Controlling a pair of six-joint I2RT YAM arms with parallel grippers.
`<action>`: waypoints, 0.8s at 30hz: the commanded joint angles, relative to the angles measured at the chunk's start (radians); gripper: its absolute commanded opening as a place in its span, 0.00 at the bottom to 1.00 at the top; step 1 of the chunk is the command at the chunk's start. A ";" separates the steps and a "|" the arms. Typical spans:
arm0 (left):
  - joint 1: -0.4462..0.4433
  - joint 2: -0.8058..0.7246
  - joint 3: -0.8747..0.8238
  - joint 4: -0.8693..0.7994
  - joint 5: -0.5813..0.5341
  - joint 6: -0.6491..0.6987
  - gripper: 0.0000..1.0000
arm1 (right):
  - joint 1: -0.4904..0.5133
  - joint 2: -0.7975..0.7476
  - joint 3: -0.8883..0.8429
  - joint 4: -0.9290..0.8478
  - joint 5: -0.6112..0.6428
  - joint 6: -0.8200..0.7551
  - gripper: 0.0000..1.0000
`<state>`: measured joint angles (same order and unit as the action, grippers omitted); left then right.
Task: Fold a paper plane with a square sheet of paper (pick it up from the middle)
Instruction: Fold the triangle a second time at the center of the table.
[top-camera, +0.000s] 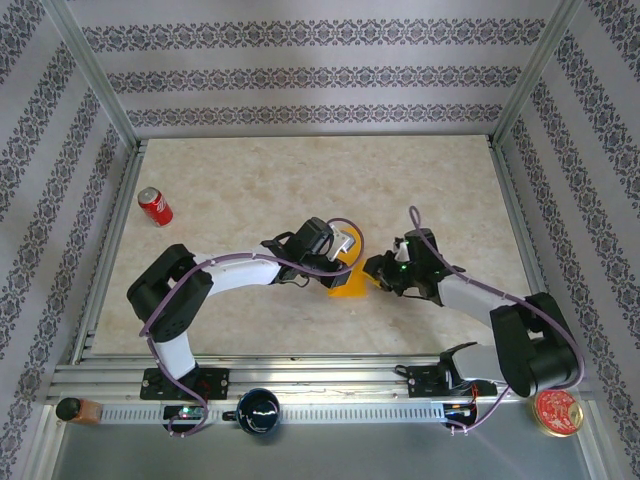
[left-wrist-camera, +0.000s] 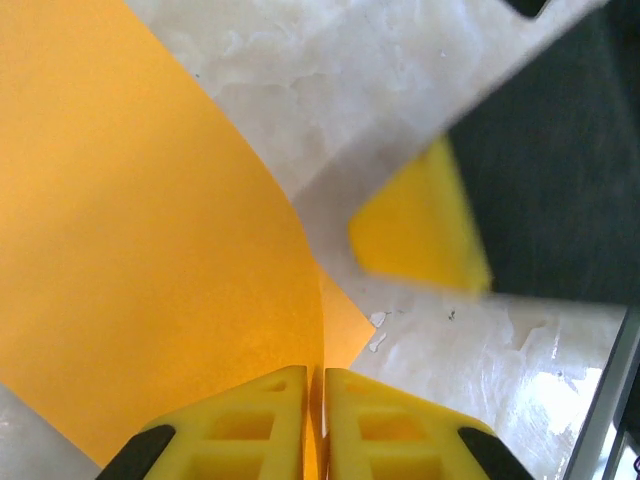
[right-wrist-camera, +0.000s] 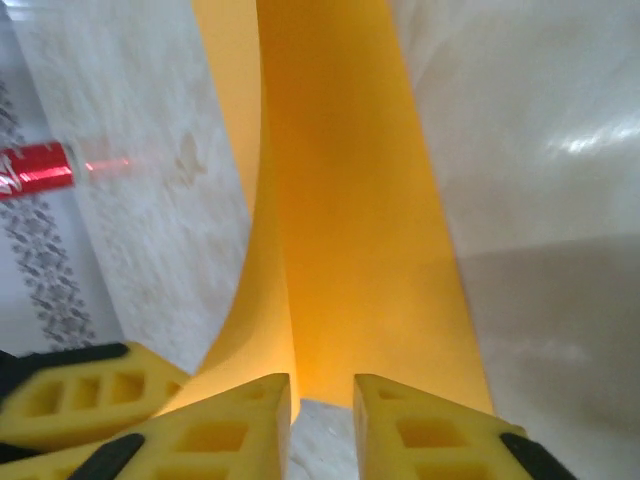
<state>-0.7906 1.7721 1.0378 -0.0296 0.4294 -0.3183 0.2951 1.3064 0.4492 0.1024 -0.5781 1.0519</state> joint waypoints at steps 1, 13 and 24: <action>0.008 0.006 0.024 -0.038 0.000 0.027 0.13 | -0.021 -0.015 0.006 0.008 -0.020 0.071 0.32; 0.008 0.012 0.027 -0.050 0.005 0.036 0.14 | -0.004 0.096 0.092 0.052 -0.092 0.112 0.39; 0.008 0.011 0.028 -0.052 0.008 0.044 0.18 | 0.004 0.169 0.142 0.034 -0.128 0.084 0.33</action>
<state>-0.7906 1.7729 1.0477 -0.0536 0.4297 -0.3019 0.2863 1.4677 0.5716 0.1410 -0.6838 1.1511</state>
